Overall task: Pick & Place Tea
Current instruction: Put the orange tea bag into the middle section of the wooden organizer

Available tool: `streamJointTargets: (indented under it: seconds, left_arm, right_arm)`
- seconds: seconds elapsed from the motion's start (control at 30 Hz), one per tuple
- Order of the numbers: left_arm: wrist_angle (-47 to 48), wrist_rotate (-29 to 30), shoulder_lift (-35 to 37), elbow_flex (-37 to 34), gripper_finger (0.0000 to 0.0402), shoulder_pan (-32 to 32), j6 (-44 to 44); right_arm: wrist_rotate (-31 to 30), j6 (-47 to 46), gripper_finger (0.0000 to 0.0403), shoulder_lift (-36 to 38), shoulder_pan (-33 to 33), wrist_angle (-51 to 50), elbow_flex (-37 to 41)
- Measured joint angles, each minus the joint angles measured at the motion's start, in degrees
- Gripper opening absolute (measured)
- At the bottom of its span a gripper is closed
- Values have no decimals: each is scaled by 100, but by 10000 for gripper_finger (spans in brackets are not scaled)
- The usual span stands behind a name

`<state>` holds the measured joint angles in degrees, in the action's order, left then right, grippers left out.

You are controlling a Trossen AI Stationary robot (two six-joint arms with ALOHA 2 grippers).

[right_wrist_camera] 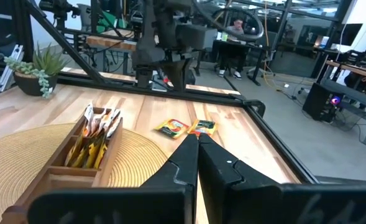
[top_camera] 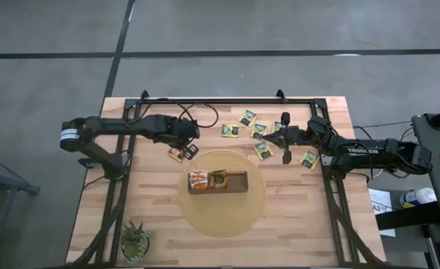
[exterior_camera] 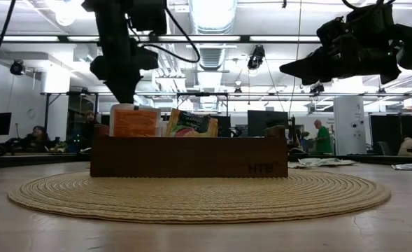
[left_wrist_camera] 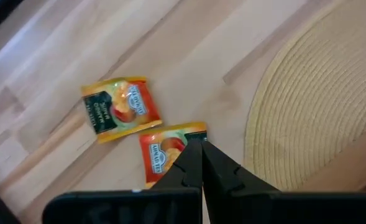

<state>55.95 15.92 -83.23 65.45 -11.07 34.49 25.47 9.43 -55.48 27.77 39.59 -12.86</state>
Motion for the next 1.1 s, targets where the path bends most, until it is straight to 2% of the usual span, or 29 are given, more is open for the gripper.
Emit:
streamJointTargets:
  seconds: [0.2,0.37,0.67,0.8,0.93,1.1]
  left_arm:
    - [-432,-633,-293,-266,2,29,-442]
    - [-841,-1044,-633,-371,43,29,-446]
    - [-851,-1034,-1035,-386,148,28,-450]
    - [-819,-702,-1160,-395,184,28,-403]
    - [-798,-312,-1264,-479,204,-15,-122]
    - [-798,-409,-1365,-758,206,-163,48]
  right_arm:
    - [-2,2,8,0,2,1,0]
    - [-2,6,8,0,2,-15,0]
    - [-2,24,8,0,2,-43,0]
    - [-2,24,8,0,2,-45,0]
    - [-2,23,8,0,2,-44,0]
    - [-2,12,8,0,2,-45,0]
